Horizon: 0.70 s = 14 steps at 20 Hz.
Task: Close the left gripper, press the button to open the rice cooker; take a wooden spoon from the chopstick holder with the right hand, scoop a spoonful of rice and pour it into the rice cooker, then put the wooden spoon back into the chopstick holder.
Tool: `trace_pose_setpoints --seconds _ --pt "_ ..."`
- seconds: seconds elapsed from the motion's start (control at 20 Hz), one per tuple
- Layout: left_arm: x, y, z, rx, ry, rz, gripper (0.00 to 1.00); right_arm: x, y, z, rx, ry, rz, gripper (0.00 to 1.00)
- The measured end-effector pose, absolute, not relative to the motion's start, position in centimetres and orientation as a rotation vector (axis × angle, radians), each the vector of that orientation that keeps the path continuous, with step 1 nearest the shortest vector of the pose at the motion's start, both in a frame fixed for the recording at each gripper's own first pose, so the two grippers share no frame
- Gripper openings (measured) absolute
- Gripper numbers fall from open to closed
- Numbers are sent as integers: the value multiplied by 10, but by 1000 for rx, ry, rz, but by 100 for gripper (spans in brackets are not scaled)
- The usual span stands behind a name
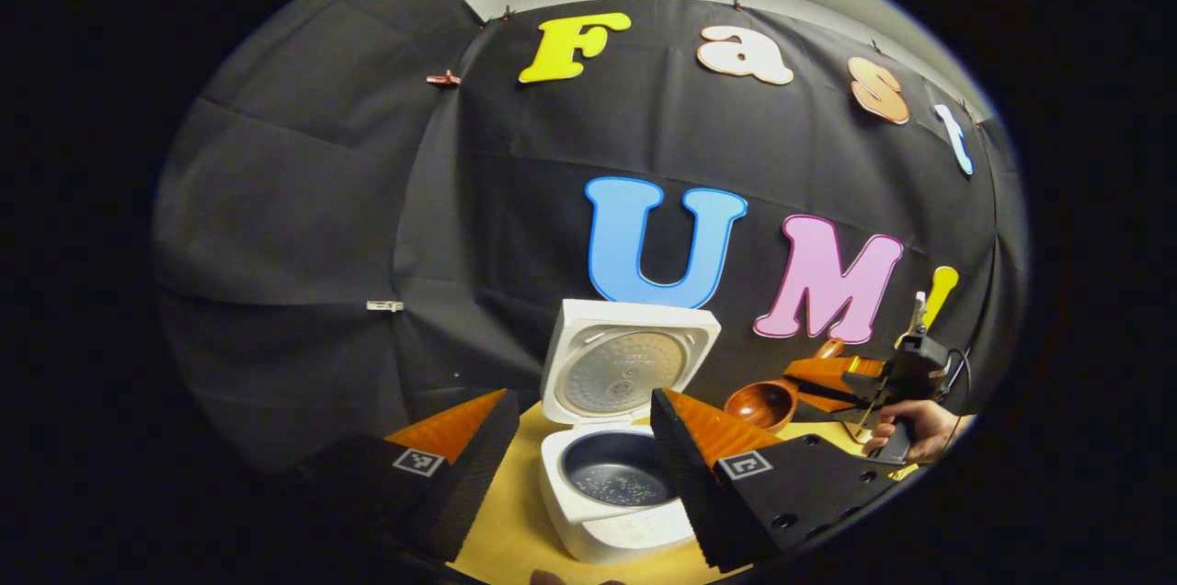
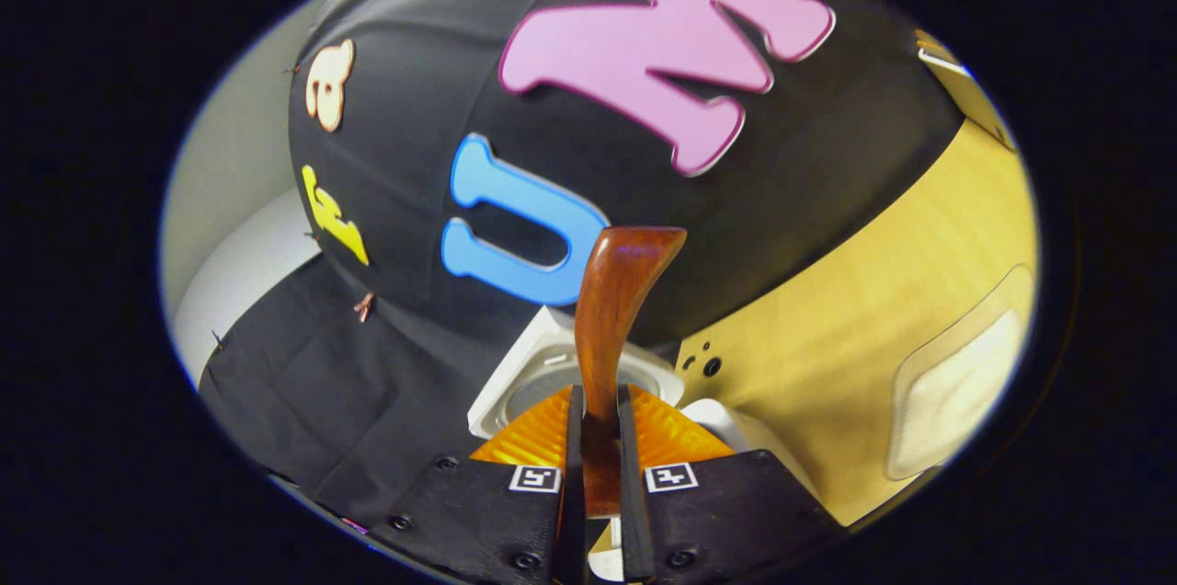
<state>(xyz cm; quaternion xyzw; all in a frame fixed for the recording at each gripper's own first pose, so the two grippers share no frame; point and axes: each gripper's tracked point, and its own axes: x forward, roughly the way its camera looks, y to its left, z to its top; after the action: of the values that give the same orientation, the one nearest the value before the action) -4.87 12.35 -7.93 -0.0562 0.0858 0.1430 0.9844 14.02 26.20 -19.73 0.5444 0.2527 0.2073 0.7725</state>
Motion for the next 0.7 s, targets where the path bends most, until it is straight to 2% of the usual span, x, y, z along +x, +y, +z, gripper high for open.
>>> trace_pose_setpoints --seconds 0.4,0.7 --pt "-11 84 -87 -103 191 166 92 120 44 -228 1014 422 136 19" --pt "8 65 -93 -76 214 123 93 55 -83 -294 800 460 -107 18"
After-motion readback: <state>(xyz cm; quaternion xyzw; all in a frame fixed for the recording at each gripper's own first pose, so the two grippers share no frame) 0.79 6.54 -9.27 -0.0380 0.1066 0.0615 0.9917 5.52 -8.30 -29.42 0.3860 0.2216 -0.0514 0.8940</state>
